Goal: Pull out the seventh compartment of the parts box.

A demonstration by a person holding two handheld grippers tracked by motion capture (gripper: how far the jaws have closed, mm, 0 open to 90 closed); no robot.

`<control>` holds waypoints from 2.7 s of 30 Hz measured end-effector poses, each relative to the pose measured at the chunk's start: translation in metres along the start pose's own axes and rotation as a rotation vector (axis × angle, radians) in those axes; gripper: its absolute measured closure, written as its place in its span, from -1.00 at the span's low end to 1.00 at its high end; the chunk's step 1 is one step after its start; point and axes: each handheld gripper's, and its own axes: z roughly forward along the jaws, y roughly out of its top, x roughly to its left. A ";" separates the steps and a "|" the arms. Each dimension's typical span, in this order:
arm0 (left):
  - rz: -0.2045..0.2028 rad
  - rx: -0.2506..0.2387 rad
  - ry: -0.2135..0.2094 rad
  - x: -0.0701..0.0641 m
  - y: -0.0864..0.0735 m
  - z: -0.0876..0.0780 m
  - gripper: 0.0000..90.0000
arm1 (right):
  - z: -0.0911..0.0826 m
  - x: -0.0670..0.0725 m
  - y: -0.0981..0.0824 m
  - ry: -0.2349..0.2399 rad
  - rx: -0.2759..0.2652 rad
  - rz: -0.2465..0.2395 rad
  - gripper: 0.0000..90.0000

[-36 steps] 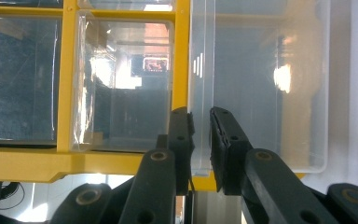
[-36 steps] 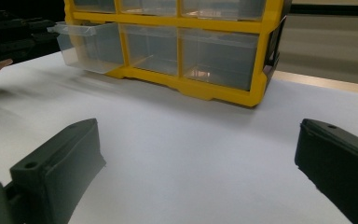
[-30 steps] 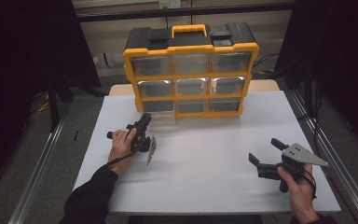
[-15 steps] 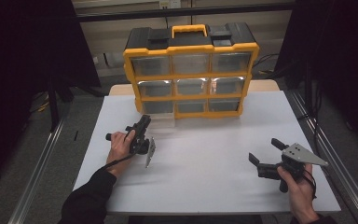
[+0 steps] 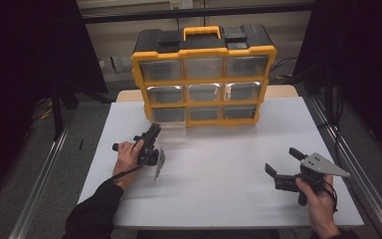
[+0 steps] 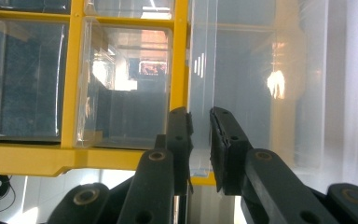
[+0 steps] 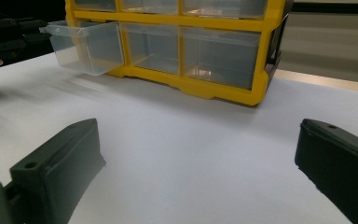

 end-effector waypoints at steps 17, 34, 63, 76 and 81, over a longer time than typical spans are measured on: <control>0.011 0.000 0.000 0.003 0.002 -0.009 0.75 | 0.001 0.000 0.000 0.001 0.001 -0.001 -1.00; 0.014 -0.004 -0.017 0.004 0.006 -0.015 0.75 | 0.001 0.000 0.000 0.001 0.003 0.000 -1.00; -0.042 0.013 -0.046 0.003 0.006 -0.019 0.70 | 0.001 0.000 0.000 -0.001 0.004 0.000 -1.00; -0.158 0.022 -0.079 -0.001 0.006 -0.016 0.16 | 0.001 0.000 0.000 0.004 0.005 -0.005 -1.00; -0.187 0.024 -0.073 -0.002 0.007 -0.015 -0.09 | 0.001 0.000 0.000 0.001 0.005 0.000 -1.00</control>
